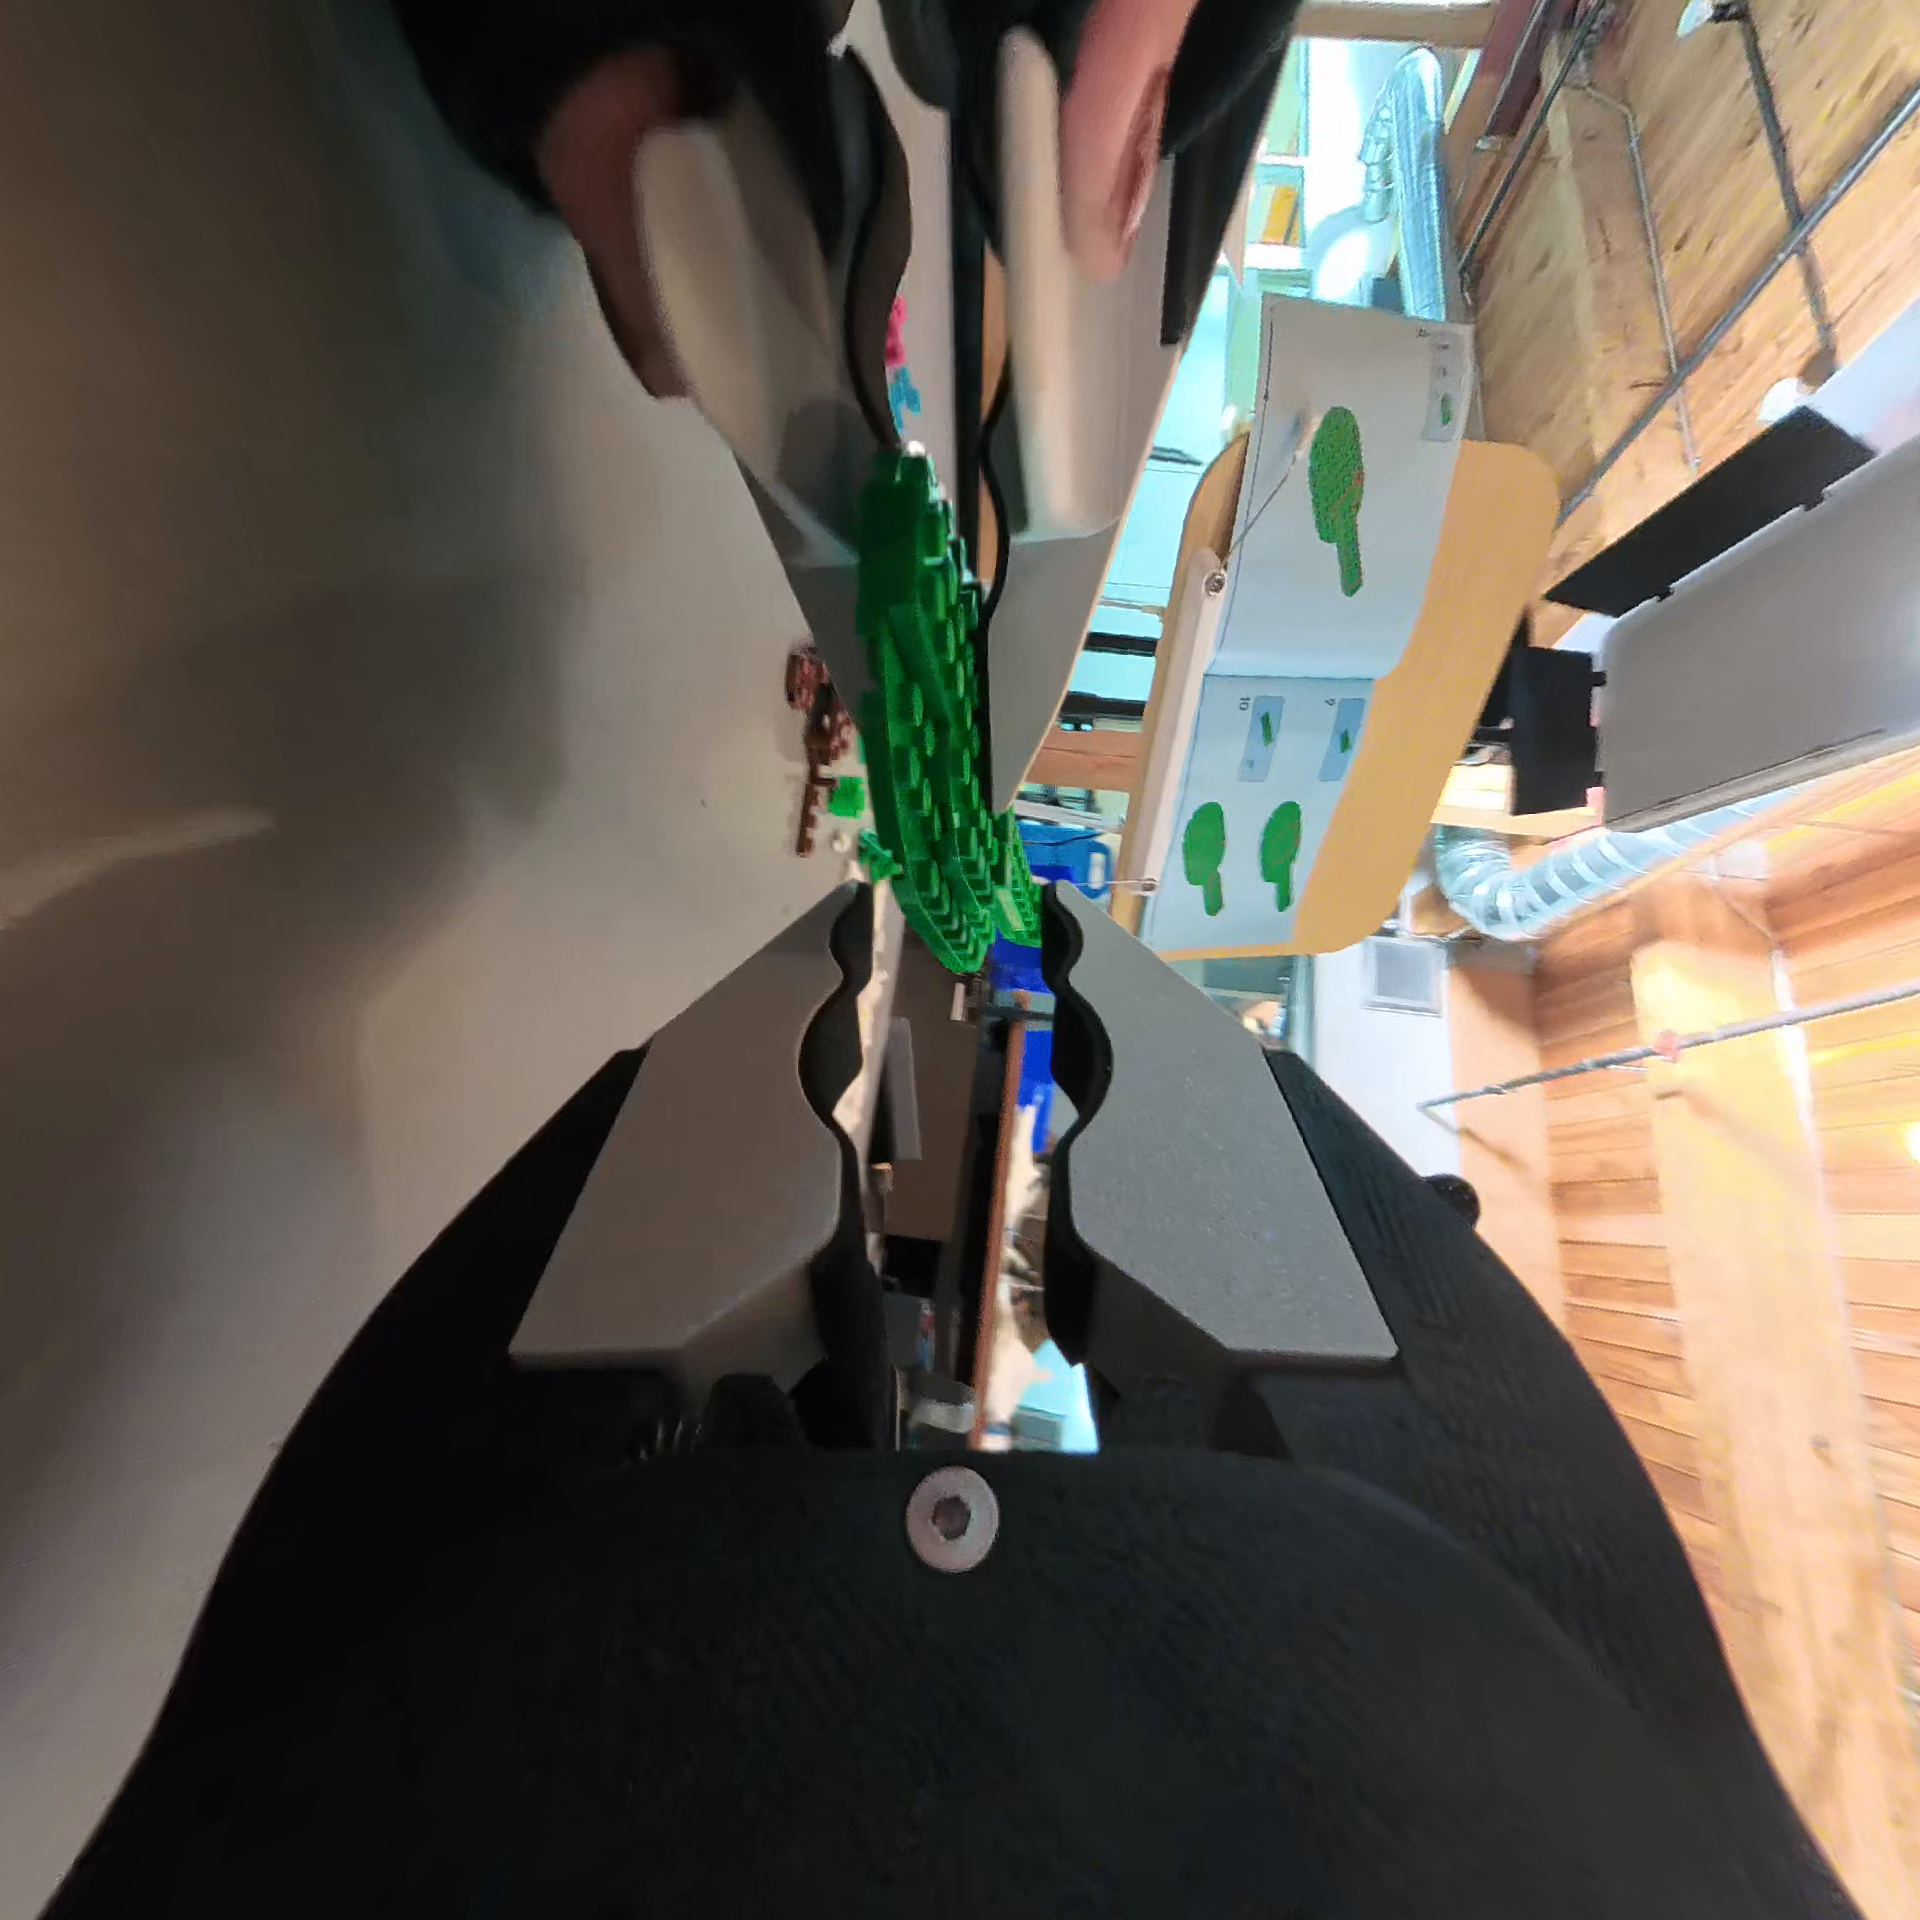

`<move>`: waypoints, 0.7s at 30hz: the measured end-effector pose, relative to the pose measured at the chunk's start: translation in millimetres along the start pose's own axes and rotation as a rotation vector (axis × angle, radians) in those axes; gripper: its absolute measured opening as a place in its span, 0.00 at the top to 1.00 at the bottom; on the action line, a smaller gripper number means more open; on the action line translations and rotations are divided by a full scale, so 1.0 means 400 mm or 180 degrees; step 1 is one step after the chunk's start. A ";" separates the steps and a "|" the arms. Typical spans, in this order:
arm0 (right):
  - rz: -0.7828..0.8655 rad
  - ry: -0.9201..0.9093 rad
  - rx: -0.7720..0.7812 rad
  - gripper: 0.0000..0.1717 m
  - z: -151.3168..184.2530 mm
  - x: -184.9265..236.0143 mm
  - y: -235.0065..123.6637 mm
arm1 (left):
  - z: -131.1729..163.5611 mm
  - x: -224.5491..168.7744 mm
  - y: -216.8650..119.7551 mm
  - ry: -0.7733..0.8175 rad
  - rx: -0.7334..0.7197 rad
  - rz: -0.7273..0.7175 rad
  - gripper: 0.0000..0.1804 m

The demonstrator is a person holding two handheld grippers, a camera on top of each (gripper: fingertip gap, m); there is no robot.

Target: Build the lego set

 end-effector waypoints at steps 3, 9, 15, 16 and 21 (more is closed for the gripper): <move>0.0064 -0.0164 -0.0007 0.87 -0.001 -0.003 0.002 | 0.002 0.000 0.001 0.0001 0.0022 -0.0003 0.97; 0.0140 -0.0452 0.0016 0.95 -0.004 -0.008 0.002 | 0.004 -0.001 0.001 -0.0041 0.0055 0.0020 0.96; 0.0137 -0.0224 -0.0009 0.95 -0.004 -0.006 0.002 | 0.004 0.001 0.001 -0.0060 0.0062 0.0005 0.96; 0.0154 -0.0168 -0.0037 0.95 -0.003 -0.009 -0.002 | 0.005 -0.001 0.001 -0.0055 0.0077 0.0029 0.97; 0.0292 0.0350 0.0398 0.75 0.090 -0.020 -0.049 | 0.008 -0.019 0.008 -0.0068 0.0385 0.0210 0.97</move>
Point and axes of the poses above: each gripper's, where its closed fingertips meet, y out along the fingers, z out of its underside, x = y × z across the jaws, the point moved 3 cm from there along -y, back along the fingers, and after that the axes turned 7 degrees about -y, right-handed, at the moved point
